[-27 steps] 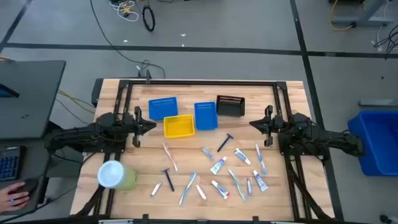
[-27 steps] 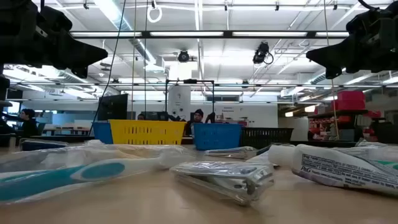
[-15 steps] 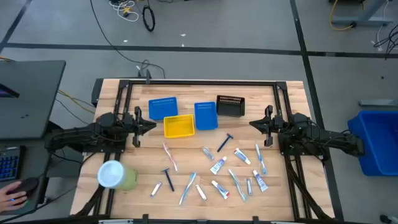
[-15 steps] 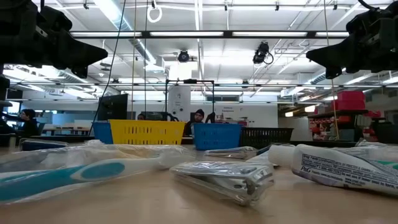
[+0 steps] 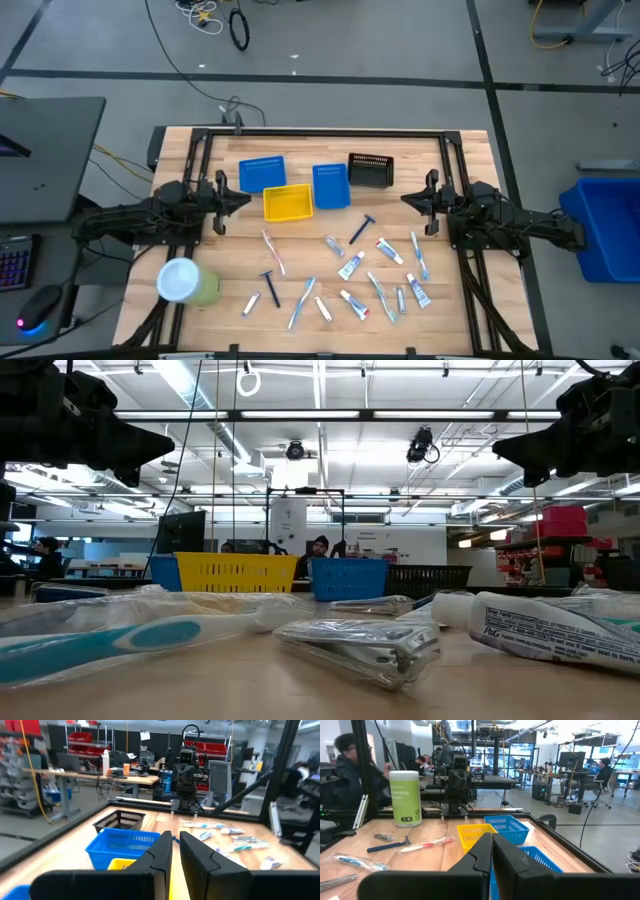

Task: Pick & Place Travel size toiletries
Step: Put the red toothbrush into the left blue bin

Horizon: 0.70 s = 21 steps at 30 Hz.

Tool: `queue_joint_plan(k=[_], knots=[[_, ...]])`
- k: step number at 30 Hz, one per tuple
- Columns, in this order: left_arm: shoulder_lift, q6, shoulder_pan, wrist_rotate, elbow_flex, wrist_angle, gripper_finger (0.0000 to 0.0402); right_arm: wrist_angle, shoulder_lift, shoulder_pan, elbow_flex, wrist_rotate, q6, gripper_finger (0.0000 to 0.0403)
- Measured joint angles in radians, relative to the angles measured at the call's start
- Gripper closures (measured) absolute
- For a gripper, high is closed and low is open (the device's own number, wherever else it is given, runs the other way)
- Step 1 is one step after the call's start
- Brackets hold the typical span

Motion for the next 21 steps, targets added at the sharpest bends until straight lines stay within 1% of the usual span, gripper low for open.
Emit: queue_joint_plan(k=[4,6,8,9,11,13,15,16,17,18,21], knots=[[0.0,-0.085,0.0,-0.016,0.0,0.004,0.036,0.017,0.0,0.0,0.0,-0.005,0.167,0.0383],[0.0,-0.094,0.0,-0.042,0.0,0.013,0.036,0.016,0.0,0.0,0.0,-0.004,0.182,0.0383],[0.0,-0.121,0.0,-0.053,0.0,0.022,0.036,0.016,0.0,0.0,0.0,0.014,0.161,0.0384],[0.0,-0.133,0.0,-0.051,0.0,0.031,0.036,0.021,0.0,0.0,0.0,0.037,0.144,0.0384],[0.0,-0.146,0.0,-0.021,0.0,0.071,0.036,0.037,0.0,0.0,0.0,0.125,0.124,0.0384],[0.0,-0.12,0.0,-0.008,0.0,0.127,0.0358,0.059,0.005,0.0,0.0,0.248,0.141,0.0384],[0.0,-0.089,0.0,-0.011,0.0,0.217,0.0353,0.094,0.012,0.0,0.0,0.379,0.192,0.0385],[0.0,-0.074,0.0,-0.011,0.0,0.261,0.0349,0.118,0.016,-0.001,0.0,0.424,0.204,0.0384],[0.001,-0.071,0.0,-0.007,0.0,0.293,0.0344,0.143,0.021,-0.001,0.0,0.446,0.2,0.0383],[0.004,-0.07,0.0,-0.002,0.0,0.315,0.0339,0.173,0.028,-0.001,0.0,0.446,0.183,0.0382],[0.022,-0.088,0.0,0.013,0.001,0.335,0.032,0.298,0.06,-0.001,0.0,0.394,0.122,0.0374]])
